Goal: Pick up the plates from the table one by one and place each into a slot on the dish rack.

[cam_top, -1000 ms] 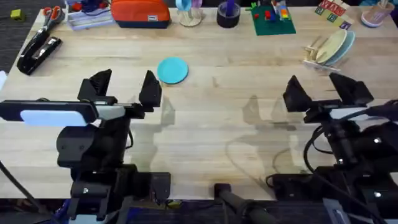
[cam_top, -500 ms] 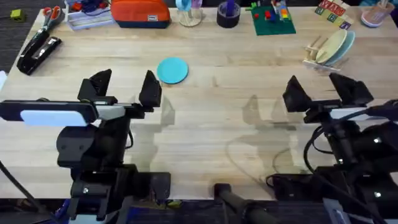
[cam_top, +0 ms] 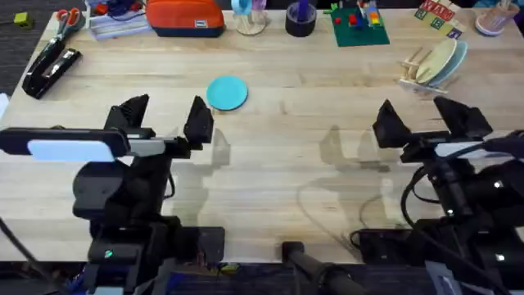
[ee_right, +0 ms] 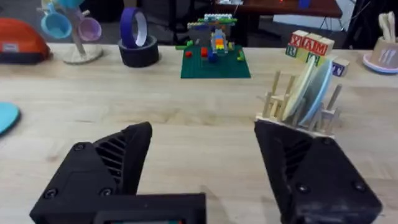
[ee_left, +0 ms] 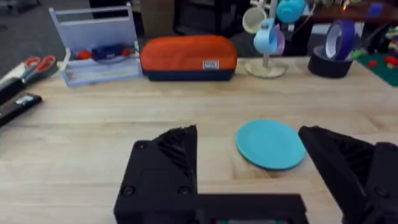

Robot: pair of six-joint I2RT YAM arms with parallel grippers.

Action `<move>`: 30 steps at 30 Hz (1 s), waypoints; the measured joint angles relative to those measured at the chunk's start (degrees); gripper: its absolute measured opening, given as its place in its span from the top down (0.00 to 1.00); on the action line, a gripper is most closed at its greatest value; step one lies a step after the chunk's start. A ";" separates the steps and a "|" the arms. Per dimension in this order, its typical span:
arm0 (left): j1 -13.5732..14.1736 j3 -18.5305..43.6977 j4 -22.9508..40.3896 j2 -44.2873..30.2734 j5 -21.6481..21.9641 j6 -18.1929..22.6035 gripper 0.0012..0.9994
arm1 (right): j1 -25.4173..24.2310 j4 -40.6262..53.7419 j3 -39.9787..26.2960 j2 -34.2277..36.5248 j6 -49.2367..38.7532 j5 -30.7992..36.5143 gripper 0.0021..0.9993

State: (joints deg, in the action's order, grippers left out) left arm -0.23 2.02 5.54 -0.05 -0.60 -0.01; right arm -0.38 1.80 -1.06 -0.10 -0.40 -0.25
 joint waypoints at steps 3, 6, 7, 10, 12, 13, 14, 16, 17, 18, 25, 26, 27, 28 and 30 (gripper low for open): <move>0.00 4.24 7.65 0.00 0.00 0.00 0.01 | -0.02 3.80 -1.87 0.00 0.00 -0.41 0.01; -0.02 9.93 14.62 0.00 0.00 0.02 0.01 | -0.02 10.72 -5.53 0.09 -0.38 -0.65 0.01; 0.00 11.67 16.42 0.00 0.00 0.02 0.01 | 0.00 13.13 -7.01 0.09 -0.83 -0.67 0.01; -0.01 17.22 21.77 -0.01 0.00 0.02 0.01 | -0.02 21.11 -12.63 0.09 -2.49 -0.67 0.01; -0.02 20.41 24.21 -0.09 0.00 0.02 0.01 | -0.02 25.77 -16.50 0.09 -3.14 -0.70 0.01; 0.00 22.31 25.53 -0.37 0.02 0.04 0.01 | -0.01 27.67 -18.40 0.09 -3.45 -0.70 0.01; -0.01 24.24 26.78 -0.96 0.01 0.05 0.01 | -0.01 29.24 -20.11 0.14 -3.69 -0.73 0.01; 0.00 27.93 29.01 -2.85 0.00 0.06 0.01 | 0.00 31.92 -23.45 0.79 -4.01 -0.85 0.01; 0.00 29.98 29.88 -4.26 0.01 0.07 0.01 | -0.01 32.93 -25.08 1.50 -4.15 -0.87 0.01; 0.00 31.71 30.83 -5.54 0.00 0.07 0.01 | -0.02 33.52 -26.35 2.25 -4.21 -0.87 0.01; -0.02 45.32 37.09 -18.39 0.00 0.26 0.01 | -0.02 35.35 -35.88 11.92 -4.37 -0.89 0.01; -0.01 47.58 37.76 -20.69 0.00 0.26 0.01 | -0.02 35.58 -37.28 13.66 -4.39 -0.88 0.01; -0.01 49.64 38.56 -22.75 0.01 0.26 0.01 | -0.02 36.06 -38.96 15.74 -4.39 -0.89 0.01; -0.02 51.88 39.51 -24.88 0.02 0.26 0.01 | -0.02 36.50 -40.58 17.82 -4.39 -0.89 0.01; -0.02 56.55 41.62 -29.17 0.01 0.26 0.01 | -0.02 38.16 -44.02 22.02 -4.42 -0.95 0.01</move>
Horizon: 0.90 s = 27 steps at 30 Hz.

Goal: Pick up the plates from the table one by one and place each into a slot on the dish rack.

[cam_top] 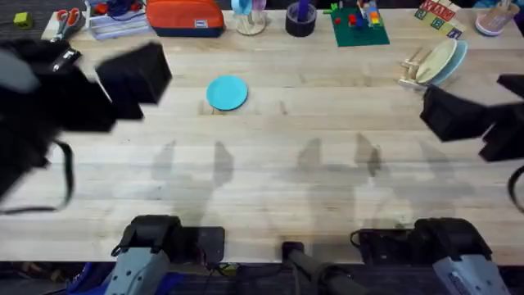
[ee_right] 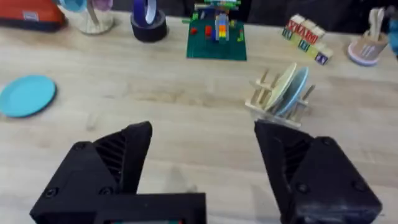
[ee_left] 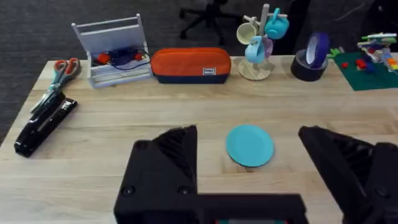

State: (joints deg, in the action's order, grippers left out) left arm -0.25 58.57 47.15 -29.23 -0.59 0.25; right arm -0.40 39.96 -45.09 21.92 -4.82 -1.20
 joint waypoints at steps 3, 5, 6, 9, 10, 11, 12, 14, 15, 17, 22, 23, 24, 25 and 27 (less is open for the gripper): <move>0.01 6.84 3.66 -6.15 0.00 0.00 0.01 | 0.00 3.31 -5.52 6.25 -0.11 -0.10 0.01; 0.00 11.00 6.48 -10.05 0.01 0.02 0.01 | 0.00 5.66 -9.27 10.27 -0.13 -0.10 0.01; 0.02 13.08 8.12 -12.09 -0.01 0.01 0.01 | 0.00 6.89 -11.30 12.29 -0.13 -0.10 0.01; 0.00 18.73 12.53 -18.05 -0.01 0.03 0.01 | 0.00 9.67 -16.88 17.71 -0.14 -0.12 0.01; 0.01 20.79 14.02 -20.33 -0.01 0.04 0.01 | 0.00 10.42 -18.69 19.35 -0.14 -0.11 0.01; 0.00 22.53 15.20 -22.35 0.01 0.04 0.01 | 0.00 11.36 -20.50 21.00 -0.15 -0.10 0.01; 0.02 24.05 16.33 -24.08 -0.01 0.09 0.01 | 0.00 12.24 -22.12 22.43 -0.13 -0.10 0.01; 0.01 27.32 18.98 -27.94 0.00 0.17 0.01 | 0.00 14.45 -25.67 25.49 -0.15 -0.10 0.01; 0.02 28.72 20.29 -29.59 -0.01 0.17 0.01 | 0.00 15.81 -27.38 26.89 -0.13 -0.10 0.01; 0.01 31.93 23.41 -33.20 0.00 0.18 0.01 | 0.00 18.76 -30.58 29.56 -0.15 -0.10 0.01; 0.02 39.63 30.34 -40.32 0.01 0.20 0.01 | 0.00 26.26 -37.83 35.68 -0.15 -0.10 0.01; 0.00 41.02 31.29 -41.51 0.01 0.20 0.01 | 0.00 27.59 -39.04 36.84 -0.14 -0.10 0.01; 0.00 42.07 31.94 -42.39 0.07 0.20 0.01 | 0.00 28.37 -39.99 37.76 -0.15 -0.10 0.01; 0.02 42.92 32.20 -43.19 0.23 0.20 0.01 | 0.00 28.70 -40.73 38.60 -0.28 -0.10 0.01; 0.00 43.65 32.16 -44.01 0.36 0.20 0.01 | 0.00 28.47 -41.50 40.01 -1.25 -0.10 0.01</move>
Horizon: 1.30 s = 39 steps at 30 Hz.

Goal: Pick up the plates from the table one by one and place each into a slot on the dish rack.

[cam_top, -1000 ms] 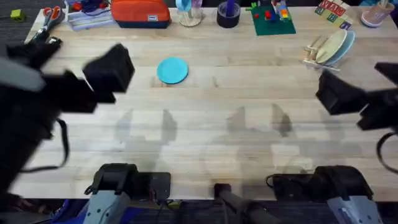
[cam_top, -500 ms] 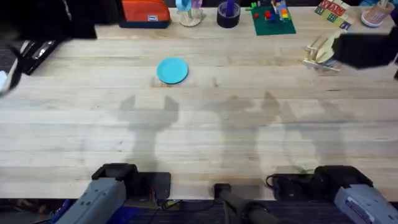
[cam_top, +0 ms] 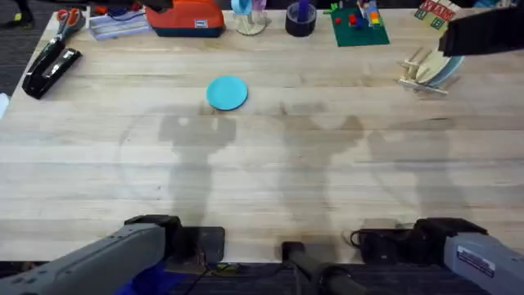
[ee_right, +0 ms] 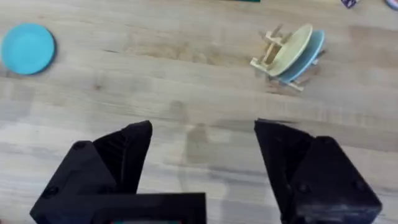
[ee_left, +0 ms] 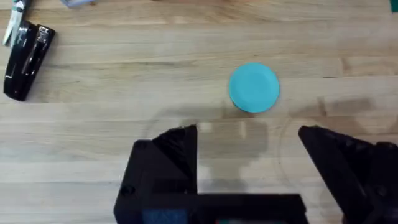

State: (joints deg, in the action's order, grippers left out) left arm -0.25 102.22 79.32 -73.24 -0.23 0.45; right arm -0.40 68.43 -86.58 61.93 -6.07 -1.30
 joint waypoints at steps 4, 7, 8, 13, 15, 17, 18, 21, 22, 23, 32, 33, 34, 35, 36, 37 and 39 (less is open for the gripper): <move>0.00 0.02 0.40 -0.32 0.04 0.00 0.01 | 0.00 -0.81 -0.05 1.40 -1.84 0.00 0.01; 0.00 0.06 0.78 -0.32 0.04 0.00 0.01 | 0.00 -0.84 -0.05 1.55 -2.39 0.00 0.01; 0.02 0.06 0.95 -0.32 0.04 0.00 0.01 | 0.00 -0.71 -0.05 1.55 -2.58 0.00 0.01; 0.01 0.06 1.04 -0.32 0.05 0.14 0.25 | 0.00 -0.58 -0.05 1.55 -2.85 0.00 0.01; 0.00 0.06 1.06 -0.32 0.04 0.19 0.49 | 0.00 -0.58 -0.05 1.55 -2.97 0.00 0.01; 0.02 0.06 1.06 -0.32 0.04 0.20 0.81 | 0.00 -0.69 -0.05 1.55 -2.98 0.00 0.01; 0.02 0.06 1.06 -0.32 0.06 0.46 0.92 | 0.00 -0.69 -0.05 1.55 -2.99 0.00 0.01; 0.00 0.06 1.08 -0.32 0.04 0.42 0.96 | 0.00 -0.69 -0.05 1.55 -2.99 0.00 0.01; 0.02 0.06 1.08 -0.32 0.04 0.42 0.96 | 0.00 -0.69 -0.05 1.55 -2.99 0.00 0.01; 0.00 0.06 1.12 -0.32 0.04 0.41 0.96 | 0.00 -0.69 -0.05 1.55 -2.99 0.00 0.01; -0.49 0.06 4.56 -0.47 -1.90 -0.68 0.96 | 0.00 -0.69 -0.05 1.55 -2.97 0.00 0.00; -0.91 0.06 5.06 -0.65 -2.70 -0.54 0.96 | 0.00 -0.69 -0.05 1.55 -2.99 0.00 0.00; -1.63 0.06 5.49 -1.01 -3.95 -0.16 0.96 | 0.00 -0.69 -0.05 1.55 -2.99 0.00 0.00; -2.56 0.06 5.70 -1.49 -5.51 0.44 0.96 | 0.00 -0.69 -0.05 1.55 -2.99 0.00 0.01; -3.42 0.06 5.72 -1.93 -6.94 1.01 0.96 | 0.00 -0.69 -0.05 1.55 -2.99 0.00 0.01; -4.42 0.03 5.69 -2.49 -8.53 1.66 0.96 | 0.00 -0.69 -0.05 1.55 -2.99 0.00 0.01; -6.43 -0.45 5.17 -3.34 -11.63 3.01 0.96 | 0.00 -0.69 -0.05 1.55 -2.99 0.00 0.01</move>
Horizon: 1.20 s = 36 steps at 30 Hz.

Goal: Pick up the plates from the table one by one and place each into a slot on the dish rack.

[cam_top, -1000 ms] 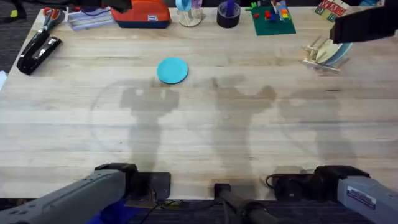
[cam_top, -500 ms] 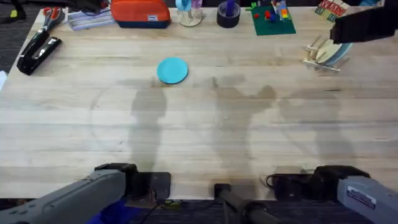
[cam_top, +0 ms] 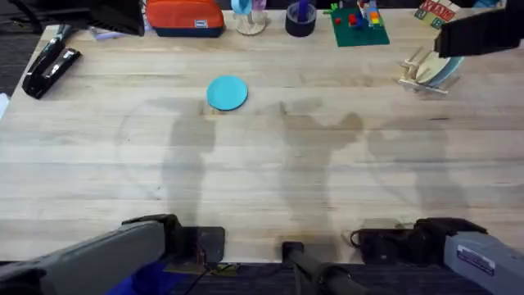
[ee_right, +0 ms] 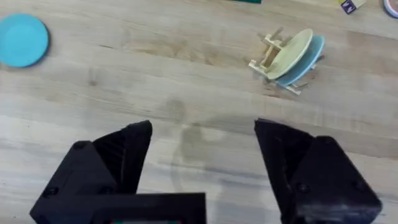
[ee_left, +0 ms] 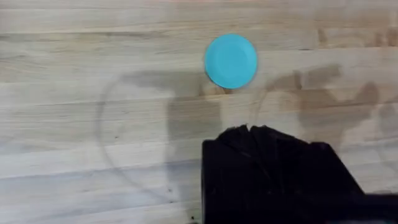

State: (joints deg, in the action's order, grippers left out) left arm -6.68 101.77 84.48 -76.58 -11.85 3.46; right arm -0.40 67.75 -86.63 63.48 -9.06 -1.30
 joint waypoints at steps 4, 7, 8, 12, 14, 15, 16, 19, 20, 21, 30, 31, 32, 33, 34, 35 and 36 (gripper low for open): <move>-4.12 -2.85 -1.28 -0.74 -6.67 2.95 0.96 | 0.00 0.01 0.00 0.00 0.00 0.00 0.01; -6.32 -5.90 -2.87 -0.91 -11.15 4.78 0.96 | 0.00 0.00 0.00 0.00 0.00 0.00 0.01; -6.80 -6.93 -3.57 -1.08 -12.40 5.22 0.96 | 0.00 0.01 0.00 0.00 0.00 0.00 0.01; -7.51 -12.00 -7.00 -2.31 -15.63 6.22 0.96 | 0.00 0.02 0.00 0.00 0.00 0.00 0.01; -7.52 -14.78 -8.75 -3.12 -17.04 6.72 0.96 | 0.00 0.00 0.00 0.00 0.00 0.00 0.01; -7.52 -16.14 -9.76 -3.51 -17.79 7.00 0.96 | 0.00 0.02 0.00 0.00 0.00 0.00 0.00; -7.52 -17.36 -10.67 -3.87 -18.55 7.24 0.96 | 0.00 0.02 0.00 0.00 0.00 0.00 0.00; -7.52 -20.41 -13.18 -5.11 -20.11 7.74 0.96 | 0.00 0.00 0.00 0.00 0.00 0.00 0.00; -7.52 -21.18 -13.93 -5.63 -20.42 7.82 0.96 | 0.00 0.02 0.00 0.00 0.00 0.00 0.00; -7.52 -21.69 -14.50 -6.18 -20.69 7.94 0.96 | 0.00 0.02 0.00 0.00 0.00 0.00 0.00; -7.52 -22.24 -17.29 -14.55 -24.53 9.63 0.96 | 0.00 0.01 0.00 0.00 0.00 0.00 0.00; -7.52 -22.24 -17.57 -15.60 -24.91 9.84 0.96 | 0.00 0.02 0.00 0.00 0.00 0.00 0.00; -7.52 -22.24 -17.86 -16.51 -25.19 9.98 0.96 | 0.00 0.00 0.00 0.00 0.00 0.00 0.00; -7.52 -22.24 -18.20 -17.49 -25.50 10.12 0.96 | 0.00 0.01 0.00 0.00 0.00 0.00 0.00; -7.52 -22.24 -18.51 -18.42 -25.72 10.27 0.96 | 0.00 0.02 0.00 0.00 0.00 0.00 0.00; -7.52 -22.24 -18.75 -19.16 -25.90 10.36 0.96 | 0.00 0.02 0.00 0.00 0.00 0.00 0.00; -7.52 -22.24 -19.04 -20.03 -25.99 10.54 0.96 | 0.00 0.02 0.00 0.00 0.00 0.00 0.00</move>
State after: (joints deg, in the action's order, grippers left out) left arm -14.20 79.53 65.45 -96.61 -37.85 14.00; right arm -0.40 67.77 -86.63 63.48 -9.06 -1.30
